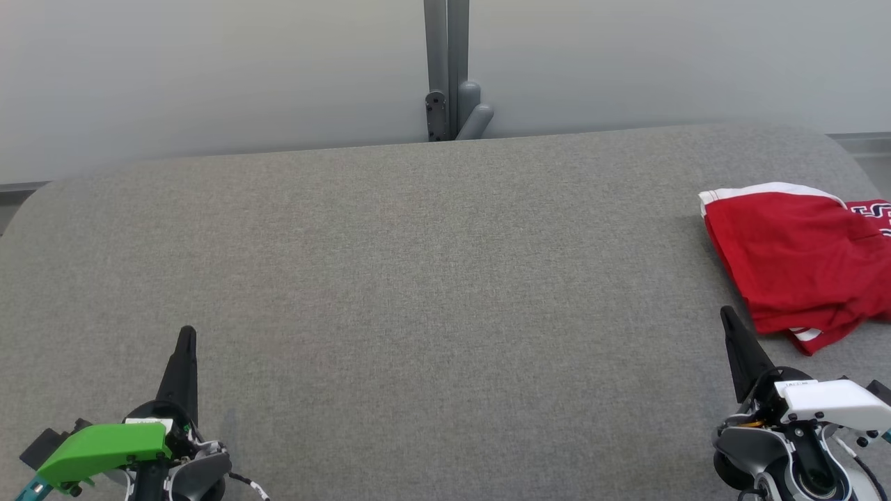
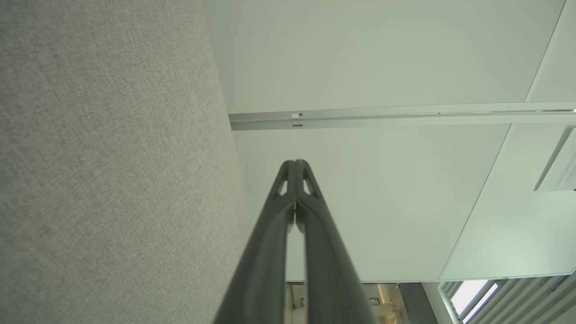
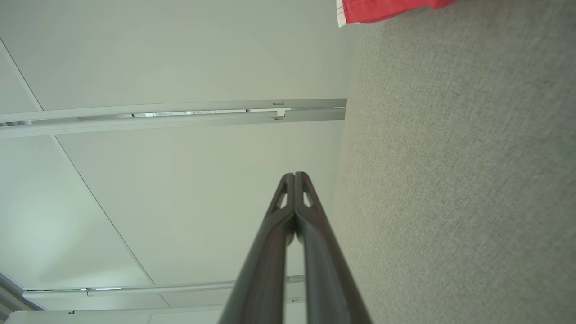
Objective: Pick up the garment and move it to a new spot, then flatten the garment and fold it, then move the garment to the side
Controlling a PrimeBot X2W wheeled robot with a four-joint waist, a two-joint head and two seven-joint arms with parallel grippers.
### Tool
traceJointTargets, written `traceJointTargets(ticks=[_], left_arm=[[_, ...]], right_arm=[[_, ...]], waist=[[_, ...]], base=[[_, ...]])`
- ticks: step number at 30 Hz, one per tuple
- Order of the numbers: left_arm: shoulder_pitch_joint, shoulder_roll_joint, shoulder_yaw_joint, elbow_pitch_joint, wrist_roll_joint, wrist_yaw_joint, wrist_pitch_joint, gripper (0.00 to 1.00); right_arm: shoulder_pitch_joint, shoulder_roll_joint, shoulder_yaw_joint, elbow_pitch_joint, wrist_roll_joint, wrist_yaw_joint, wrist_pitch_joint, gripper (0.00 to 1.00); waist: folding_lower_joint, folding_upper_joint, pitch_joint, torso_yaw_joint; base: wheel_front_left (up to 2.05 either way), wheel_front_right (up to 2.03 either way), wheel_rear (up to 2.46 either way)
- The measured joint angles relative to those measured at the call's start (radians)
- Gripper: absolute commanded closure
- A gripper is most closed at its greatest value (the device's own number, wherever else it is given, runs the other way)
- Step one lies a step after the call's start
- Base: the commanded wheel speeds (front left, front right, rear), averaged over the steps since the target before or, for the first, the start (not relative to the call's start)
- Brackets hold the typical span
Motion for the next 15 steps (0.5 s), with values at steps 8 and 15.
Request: traceJointTargets(ticks=[8,15], left_arm=[[0.0,0.0,0.001,0.0,0.002,0.0,0.001,1.0],[0.0,-0.001,0.001,0.0,0.002,0.0,0.001,1.0]], right_arm=[[0.0,0.0,0.0,0.0,0.0,0.0,0.0,1.0],[0.0,0.0,0.0,0.0,0.0,0.0,0.0,1.0]], waist=[[0.0,0.0,0.0,0.0],[0.0,0.0,0.0,0.0]], base=[[0.0,0.0,0.0],[0.0,0.0,0.0]])
